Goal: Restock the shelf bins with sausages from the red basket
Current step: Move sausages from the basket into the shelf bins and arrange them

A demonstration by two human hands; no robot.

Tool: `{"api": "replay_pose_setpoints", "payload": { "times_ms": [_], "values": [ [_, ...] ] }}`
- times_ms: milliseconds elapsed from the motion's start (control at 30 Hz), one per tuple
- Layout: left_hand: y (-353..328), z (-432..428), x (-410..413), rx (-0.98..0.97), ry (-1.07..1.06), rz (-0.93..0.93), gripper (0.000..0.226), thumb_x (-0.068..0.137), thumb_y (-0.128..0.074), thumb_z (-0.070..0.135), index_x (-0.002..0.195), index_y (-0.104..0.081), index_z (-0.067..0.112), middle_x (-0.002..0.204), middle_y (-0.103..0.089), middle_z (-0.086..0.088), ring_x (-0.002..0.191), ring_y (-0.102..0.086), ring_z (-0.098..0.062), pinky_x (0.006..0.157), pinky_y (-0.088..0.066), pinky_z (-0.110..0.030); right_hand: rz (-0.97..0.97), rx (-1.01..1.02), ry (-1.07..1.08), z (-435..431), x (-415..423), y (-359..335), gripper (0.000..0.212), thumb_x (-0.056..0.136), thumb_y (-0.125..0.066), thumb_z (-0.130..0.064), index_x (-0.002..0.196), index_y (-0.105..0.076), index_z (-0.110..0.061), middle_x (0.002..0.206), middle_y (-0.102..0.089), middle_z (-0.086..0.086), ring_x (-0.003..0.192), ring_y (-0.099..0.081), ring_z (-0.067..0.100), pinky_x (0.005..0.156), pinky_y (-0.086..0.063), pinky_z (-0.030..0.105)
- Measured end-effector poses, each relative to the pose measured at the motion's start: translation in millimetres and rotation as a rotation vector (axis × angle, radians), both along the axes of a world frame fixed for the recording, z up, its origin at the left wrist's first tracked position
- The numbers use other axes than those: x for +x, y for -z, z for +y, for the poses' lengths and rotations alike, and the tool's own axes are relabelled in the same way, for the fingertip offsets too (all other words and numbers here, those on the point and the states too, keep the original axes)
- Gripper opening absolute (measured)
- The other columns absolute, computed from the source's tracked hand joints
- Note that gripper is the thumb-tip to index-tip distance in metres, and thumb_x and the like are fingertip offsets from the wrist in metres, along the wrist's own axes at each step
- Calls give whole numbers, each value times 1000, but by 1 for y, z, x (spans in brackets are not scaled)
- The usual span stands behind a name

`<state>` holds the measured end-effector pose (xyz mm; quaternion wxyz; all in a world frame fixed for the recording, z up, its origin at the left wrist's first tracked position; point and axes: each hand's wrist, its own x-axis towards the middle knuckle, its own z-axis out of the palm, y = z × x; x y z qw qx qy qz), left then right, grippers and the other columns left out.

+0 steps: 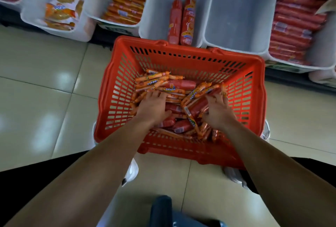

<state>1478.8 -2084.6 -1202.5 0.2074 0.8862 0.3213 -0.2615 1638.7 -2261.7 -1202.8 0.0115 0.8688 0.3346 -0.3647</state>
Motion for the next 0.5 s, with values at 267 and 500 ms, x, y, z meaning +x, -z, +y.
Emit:
{"api": "replay_pose_setpoints", "payload": {
  "times_ms": [267, 500],
  "values": [
    [43, 40, 12, 143, -70, -43, 116, 77, -77, 53, 156, 2, 20, 164, -3, -8, 151, 0, -33, 122, -11, -52, -52, 90, -126, 30, -10, 28, 82, 89, -58, -57, 154, -23, -20, 158, -21, 3, 142, -23, 30, 112, -31, 51],
    [59, 51, 18, 158, 28, 45, 124, 68, -73, 70, 156, -6, 15, 161, -12, -16, 150, -7, -38, 122, -5, -53, -14, 128, -208, 56, -7, 39, 88, 88, -56, -62, 157, -19, -21, 161, -24, 2, 146, -24, 28, 117, -25, 48]
  ]
}}
